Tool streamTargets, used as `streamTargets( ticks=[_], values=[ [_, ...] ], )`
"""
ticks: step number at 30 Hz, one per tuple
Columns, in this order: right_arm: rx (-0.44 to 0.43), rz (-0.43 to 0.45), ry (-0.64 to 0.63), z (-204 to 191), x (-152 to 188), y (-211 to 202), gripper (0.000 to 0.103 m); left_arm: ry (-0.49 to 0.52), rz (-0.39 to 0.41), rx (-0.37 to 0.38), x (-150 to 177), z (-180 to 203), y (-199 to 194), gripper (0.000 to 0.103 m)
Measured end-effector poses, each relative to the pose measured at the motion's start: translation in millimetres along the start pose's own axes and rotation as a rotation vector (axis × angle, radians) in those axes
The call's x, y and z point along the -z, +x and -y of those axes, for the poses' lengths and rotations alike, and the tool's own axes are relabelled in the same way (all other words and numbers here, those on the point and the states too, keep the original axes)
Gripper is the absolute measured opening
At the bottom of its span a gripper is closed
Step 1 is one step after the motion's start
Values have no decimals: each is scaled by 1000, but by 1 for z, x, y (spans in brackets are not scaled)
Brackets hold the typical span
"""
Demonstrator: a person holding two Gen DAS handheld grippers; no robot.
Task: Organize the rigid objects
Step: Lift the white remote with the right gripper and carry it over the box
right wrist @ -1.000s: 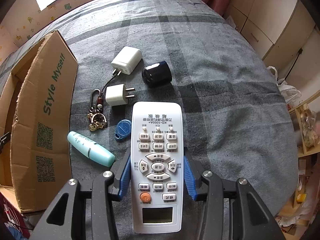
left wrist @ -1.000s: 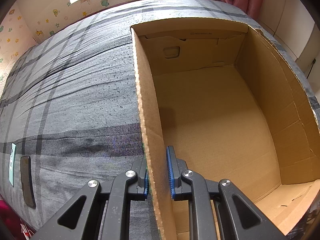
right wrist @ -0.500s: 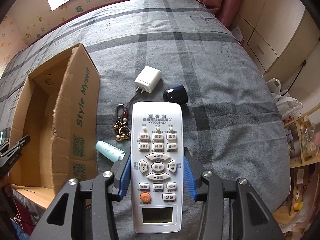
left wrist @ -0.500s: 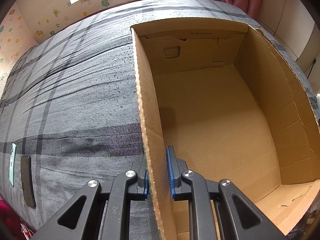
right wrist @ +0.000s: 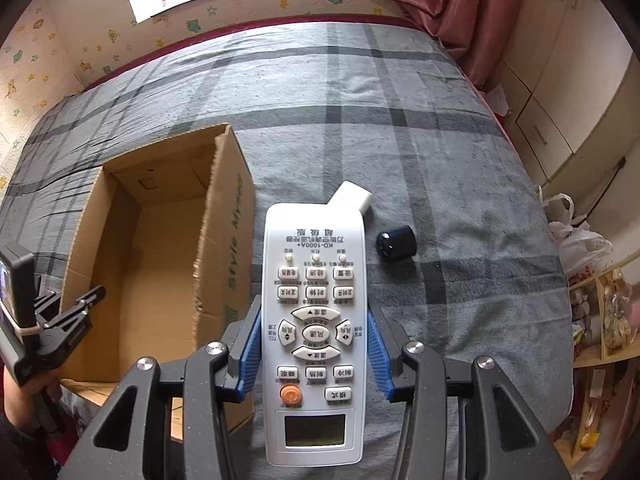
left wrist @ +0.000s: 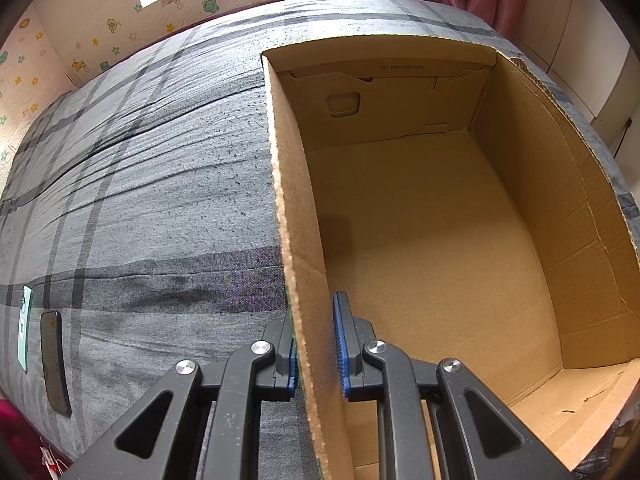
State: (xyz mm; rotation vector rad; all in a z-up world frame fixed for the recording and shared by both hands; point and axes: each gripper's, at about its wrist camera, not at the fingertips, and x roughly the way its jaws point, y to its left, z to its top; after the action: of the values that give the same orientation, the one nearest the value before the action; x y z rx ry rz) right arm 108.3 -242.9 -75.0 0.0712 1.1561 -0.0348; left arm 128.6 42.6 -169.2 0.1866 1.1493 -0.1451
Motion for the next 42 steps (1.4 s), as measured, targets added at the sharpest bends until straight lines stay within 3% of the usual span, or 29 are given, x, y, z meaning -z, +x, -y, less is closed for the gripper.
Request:
streamTargets(
  ticks=[11,26,42],
  values=[
    [-76,0,-75,-56,-23,-1,49,1,0,-3,-1,1,0,16],
    [-130,-50,-195,-140,-44,31,49,-11,1,19,0,-4,0,16],
    [-130,-177,-204,-168,-47,104,49,-17,1,46,0,-10,1,16]
  ],
)
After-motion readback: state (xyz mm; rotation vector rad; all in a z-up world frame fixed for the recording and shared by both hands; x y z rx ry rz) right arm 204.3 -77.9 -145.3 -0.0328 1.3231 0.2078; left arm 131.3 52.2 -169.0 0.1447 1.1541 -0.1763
